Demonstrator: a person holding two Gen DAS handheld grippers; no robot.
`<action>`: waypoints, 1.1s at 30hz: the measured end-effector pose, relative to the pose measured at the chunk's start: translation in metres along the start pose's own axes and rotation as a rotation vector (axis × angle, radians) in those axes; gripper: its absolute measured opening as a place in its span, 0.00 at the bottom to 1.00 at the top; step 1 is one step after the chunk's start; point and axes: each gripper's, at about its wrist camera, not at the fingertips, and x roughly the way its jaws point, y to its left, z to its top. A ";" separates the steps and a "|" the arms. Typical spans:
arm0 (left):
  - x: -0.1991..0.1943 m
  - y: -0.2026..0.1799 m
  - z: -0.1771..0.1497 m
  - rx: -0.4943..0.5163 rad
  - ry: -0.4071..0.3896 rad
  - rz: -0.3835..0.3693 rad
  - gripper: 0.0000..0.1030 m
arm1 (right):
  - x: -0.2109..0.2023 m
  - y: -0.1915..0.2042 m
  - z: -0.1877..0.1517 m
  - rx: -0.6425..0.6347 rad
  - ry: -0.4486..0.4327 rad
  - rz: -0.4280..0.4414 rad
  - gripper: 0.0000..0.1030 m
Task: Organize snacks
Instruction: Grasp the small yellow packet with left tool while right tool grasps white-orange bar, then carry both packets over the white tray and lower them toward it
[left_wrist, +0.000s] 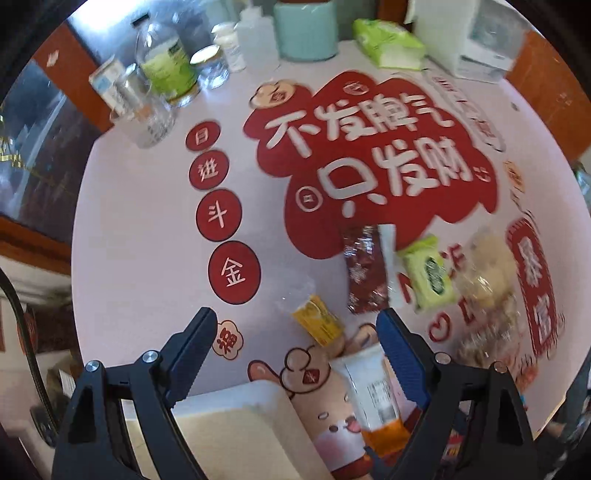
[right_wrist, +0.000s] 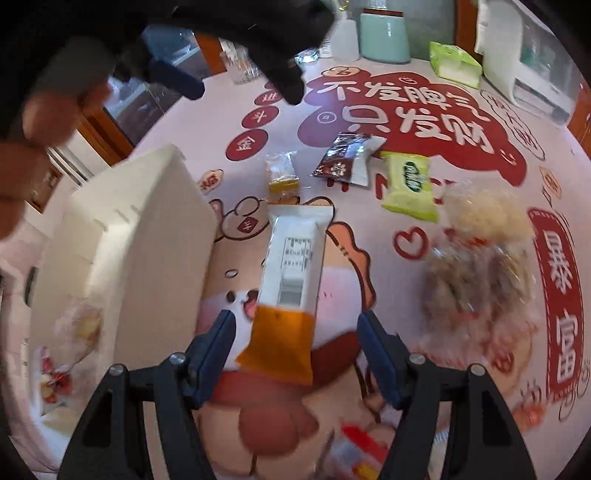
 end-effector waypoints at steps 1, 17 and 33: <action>0.006 0.002 0.004 -0.017 0.016 -0.002 0.85 | 0.009 0.002 0.002 -0.010 0.008 -0.017 0.67; 0.080 -0.012 0.011 -0.070 0.258 -0.003 0.55 | 0.010 -0.034 0.002 0.048 0.013 -0.055 0.35; 0.080 -0.017 -0.006 -0.140 0.231 -0.049 0.23 | -0.016 -0.053 -0.017 0.127 -0.005 -0.012 0.34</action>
